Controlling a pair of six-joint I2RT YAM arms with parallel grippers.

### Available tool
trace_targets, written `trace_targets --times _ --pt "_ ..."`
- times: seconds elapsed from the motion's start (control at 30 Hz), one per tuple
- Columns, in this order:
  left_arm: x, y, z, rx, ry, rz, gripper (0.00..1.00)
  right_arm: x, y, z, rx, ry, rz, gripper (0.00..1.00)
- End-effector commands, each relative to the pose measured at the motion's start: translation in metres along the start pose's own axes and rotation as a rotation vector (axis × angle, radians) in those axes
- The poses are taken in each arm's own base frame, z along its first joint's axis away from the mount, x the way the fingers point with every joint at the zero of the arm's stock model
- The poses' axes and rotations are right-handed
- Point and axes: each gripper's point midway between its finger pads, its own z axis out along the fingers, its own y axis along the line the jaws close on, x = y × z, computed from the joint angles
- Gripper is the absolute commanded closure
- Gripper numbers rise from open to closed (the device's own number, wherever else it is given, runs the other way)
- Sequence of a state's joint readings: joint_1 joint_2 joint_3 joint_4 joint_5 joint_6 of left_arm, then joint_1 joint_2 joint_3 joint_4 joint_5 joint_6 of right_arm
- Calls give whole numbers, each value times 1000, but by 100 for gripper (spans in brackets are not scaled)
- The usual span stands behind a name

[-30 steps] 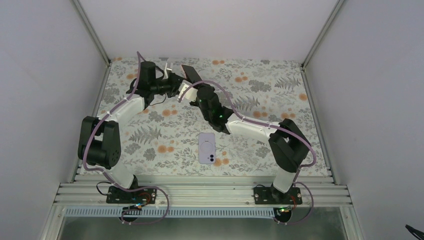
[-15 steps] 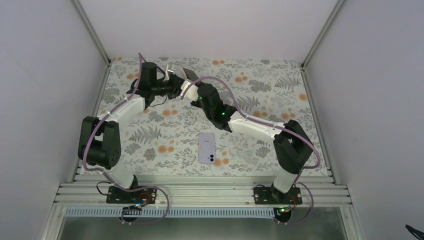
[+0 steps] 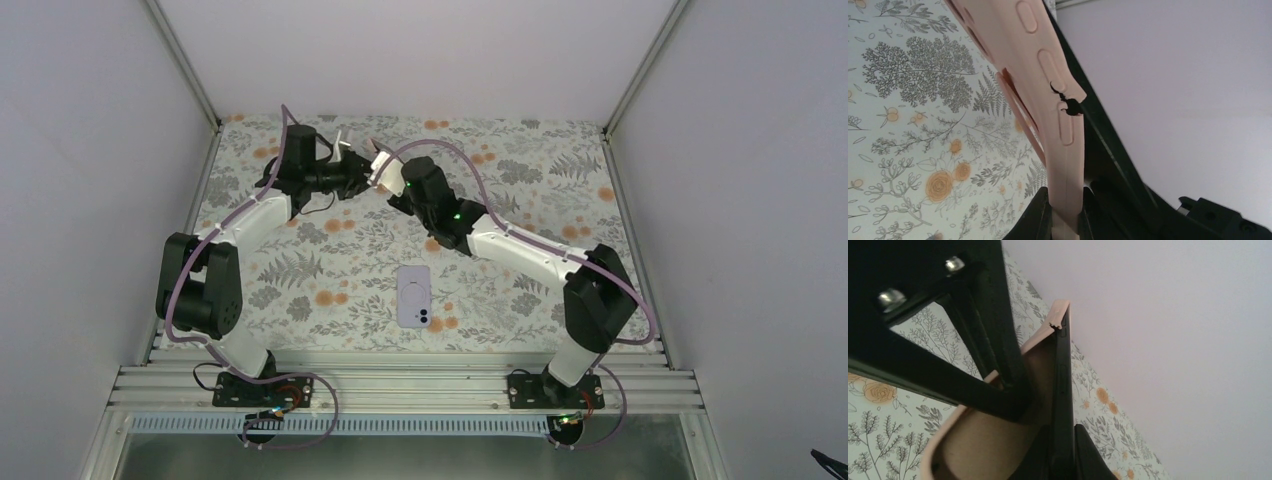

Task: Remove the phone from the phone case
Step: Remove the phone case from the phone.

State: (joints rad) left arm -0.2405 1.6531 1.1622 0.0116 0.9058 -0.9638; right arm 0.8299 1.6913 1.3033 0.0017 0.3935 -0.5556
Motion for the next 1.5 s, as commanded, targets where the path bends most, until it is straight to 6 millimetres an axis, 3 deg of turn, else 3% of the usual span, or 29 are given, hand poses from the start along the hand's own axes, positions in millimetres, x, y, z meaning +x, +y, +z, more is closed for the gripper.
trace_targets --times 0.0,0.53,0.87,1.2,1.47 --pt "-5 12 -7 -62 -38 51 98 -55 -79 -42 138 -162 207 96" --pt "-9 37 -2 -133 -46 29 98 -67 -98 -63 87 -194 295 96" --pt "-12 52 -2 -201 -66 25 98 -58 -114 -68 142 -177 282 96" --pt "-2 66 -1 -216 -51 36 98 -55 -140 -74 199 -180 276 96" --pt "3 94 16 -231 27 53 98 -18 -135 -75 201 -105 248 96"
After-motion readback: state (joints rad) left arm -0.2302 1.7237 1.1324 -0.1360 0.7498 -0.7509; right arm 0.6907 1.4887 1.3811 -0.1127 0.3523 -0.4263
